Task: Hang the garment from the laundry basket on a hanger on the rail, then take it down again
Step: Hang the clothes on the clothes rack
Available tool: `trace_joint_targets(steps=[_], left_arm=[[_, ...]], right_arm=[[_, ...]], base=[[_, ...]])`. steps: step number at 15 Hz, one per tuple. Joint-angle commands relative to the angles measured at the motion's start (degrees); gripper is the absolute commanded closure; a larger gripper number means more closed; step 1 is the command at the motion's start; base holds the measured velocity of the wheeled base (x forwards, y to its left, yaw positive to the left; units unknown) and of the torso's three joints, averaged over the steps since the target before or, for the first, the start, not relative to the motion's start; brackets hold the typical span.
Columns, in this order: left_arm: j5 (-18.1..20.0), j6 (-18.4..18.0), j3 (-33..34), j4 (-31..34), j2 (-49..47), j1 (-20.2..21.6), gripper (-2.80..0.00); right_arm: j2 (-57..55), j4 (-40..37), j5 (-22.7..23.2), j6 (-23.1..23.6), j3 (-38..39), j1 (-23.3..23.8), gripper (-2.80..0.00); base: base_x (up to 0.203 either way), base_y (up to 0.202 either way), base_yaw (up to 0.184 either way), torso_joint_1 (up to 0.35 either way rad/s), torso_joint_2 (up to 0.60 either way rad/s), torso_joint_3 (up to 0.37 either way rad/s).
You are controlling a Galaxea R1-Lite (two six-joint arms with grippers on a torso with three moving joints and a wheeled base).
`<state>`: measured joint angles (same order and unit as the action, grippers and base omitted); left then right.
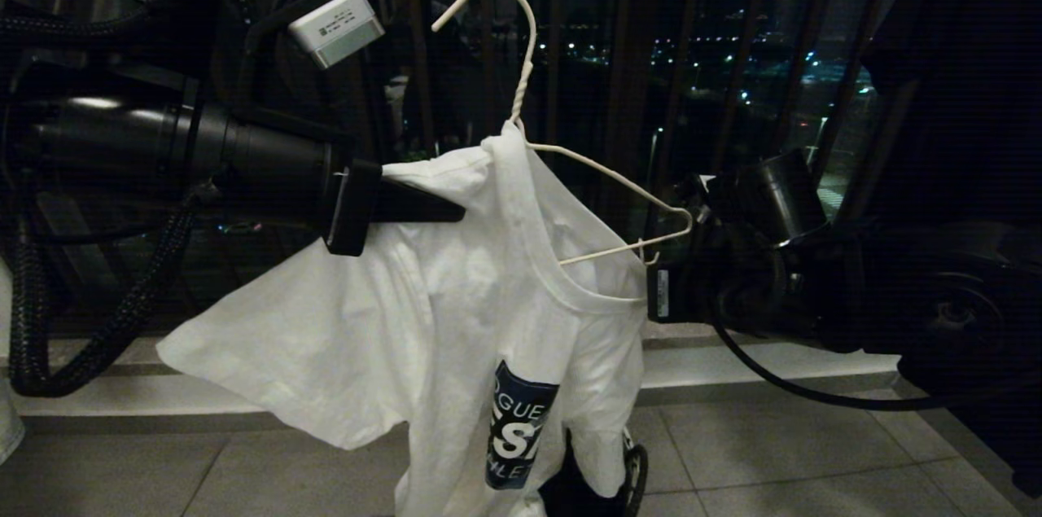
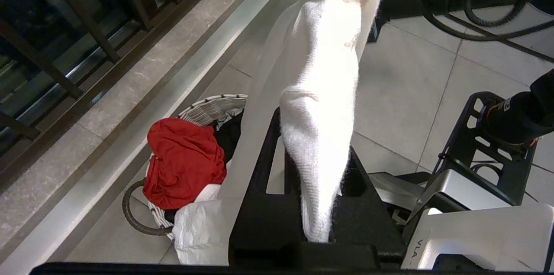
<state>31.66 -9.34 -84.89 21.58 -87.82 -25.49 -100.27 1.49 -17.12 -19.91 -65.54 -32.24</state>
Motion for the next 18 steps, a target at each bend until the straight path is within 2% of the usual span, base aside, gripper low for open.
trace_joint_targets(steps=[1,12,18], left_arm=[[0.16,-0.07,-0.01,0.13,-0.16,0.0,0.0],[0.16,-0.07,-0.1,0.13,-0.6,0.0,0.0],[0.16,-0.15,-0.19,0.04,-1.92,-0.09,0.0]], right_arm=[[0.14,-0.05,-0.11,0.21,-0.45,1.29,0.0],[1.2,-0.08,0.94,1.78,-2.64,7.79,0.0],[3.9,-0.08,1.03,2.09,-2.93,8.25,0.0]], base=[[0.0,0.0,0.0,0.0,0.0,0.0],[0.0,0.0,0.0,0.0,0.0,0.0],[0.0,0.0,0.0,0.0,0.0,0.0]])
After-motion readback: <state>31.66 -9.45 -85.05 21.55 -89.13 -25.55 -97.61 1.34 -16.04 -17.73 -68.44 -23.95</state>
